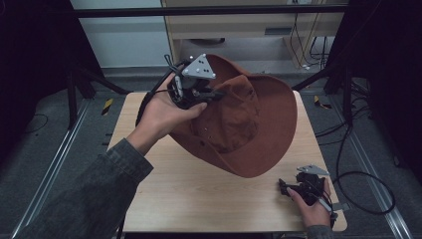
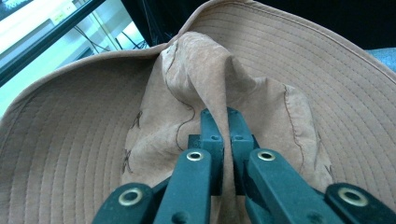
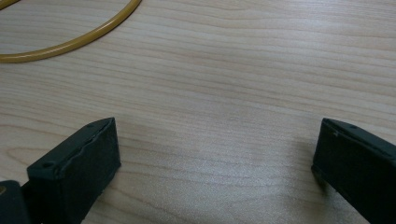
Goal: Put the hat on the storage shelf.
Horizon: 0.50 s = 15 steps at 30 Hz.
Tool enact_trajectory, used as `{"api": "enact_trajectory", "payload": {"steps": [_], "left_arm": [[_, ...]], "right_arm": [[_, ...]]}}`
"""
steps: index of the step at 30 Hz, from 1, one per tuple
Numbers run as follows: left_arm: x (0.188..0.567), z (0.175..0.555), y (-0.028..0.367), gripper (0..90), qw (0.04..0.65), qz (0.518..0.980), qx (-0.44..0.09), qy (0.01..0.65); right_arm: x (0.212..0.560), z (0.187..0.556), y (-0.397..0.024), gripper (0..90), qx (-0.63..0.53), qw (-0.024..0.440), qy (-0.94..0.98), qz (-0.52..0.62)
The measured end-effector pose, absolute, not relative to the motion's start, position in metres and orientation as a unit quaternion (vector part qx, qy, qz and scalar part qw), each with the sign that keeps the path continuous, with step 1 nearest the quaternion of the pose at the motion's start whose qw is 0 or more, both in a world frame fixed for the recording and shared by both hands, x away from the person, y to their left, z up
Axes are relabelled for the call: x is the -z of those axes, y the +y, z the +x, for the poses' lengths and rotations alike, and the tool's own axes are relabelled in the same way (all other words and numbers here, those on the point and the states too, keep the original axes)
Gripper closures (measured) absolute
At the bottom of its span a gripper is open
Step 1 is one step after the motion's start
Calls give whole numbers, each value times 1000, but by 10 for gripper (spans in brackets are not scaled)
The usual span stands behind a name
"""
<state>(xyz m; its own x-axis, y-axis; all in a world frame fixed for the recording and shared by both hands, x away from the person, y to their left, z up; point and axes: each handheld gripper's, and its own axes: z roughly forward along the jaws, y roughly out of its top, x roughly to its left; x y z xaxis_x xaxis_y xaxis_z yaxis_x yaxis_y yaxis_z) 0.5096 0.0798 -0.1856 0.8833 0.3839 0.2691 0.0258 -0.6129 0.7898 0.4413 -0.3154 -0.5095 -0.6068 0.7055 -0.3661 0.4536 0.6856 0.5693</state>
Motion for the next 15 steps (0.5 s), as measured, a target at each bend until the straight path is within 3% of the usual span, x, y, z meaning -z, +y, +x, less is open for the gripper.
{"api": "enact_trajectory", "payload": {"steps": [15], "left_arm": [[189, 518, 44, 886, 424, 876, -205, 105]], "right_arm": [[510, 441, -315, 8, -215, 293, 870, 333]]}}
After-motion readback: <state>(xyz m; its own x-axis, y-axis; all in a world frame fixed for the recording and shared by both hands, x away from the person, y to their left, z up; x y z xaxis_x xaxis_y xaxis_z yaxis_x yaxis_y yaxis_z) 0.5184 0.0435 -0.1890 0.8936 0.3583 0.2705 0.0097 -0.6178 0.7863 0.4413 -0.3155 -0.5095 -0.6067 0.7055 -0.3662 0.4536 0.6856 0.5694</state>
